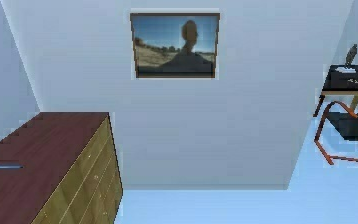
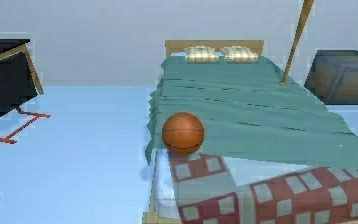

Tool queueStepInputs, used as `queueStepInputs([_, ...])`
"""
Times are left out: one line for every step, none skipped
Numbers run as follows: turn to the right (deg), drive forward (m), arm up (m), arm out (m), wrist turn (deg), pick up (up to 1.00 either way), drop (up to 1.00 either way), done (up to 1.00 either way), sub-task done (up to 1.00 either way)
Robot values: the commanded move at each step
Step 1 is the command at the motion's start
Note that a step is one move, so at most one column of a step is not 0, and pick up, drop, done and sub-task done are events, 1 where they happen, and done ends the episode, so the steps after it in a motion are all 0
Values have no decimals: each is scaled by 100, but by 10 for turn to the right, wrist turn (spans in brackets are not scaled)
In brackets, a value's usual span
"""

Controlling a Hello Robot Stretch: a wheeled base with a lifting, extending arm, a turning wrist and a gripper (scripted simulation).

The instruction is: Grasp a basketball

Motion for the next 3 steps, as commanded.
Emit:
queueStepInputs([0,0,50,0,0,0,0,0,0])
queueStepInputs([0,0,30,0,0,0,0,0,0])
queueStepInputs([0,0,0,48,0,0,0,0,0])
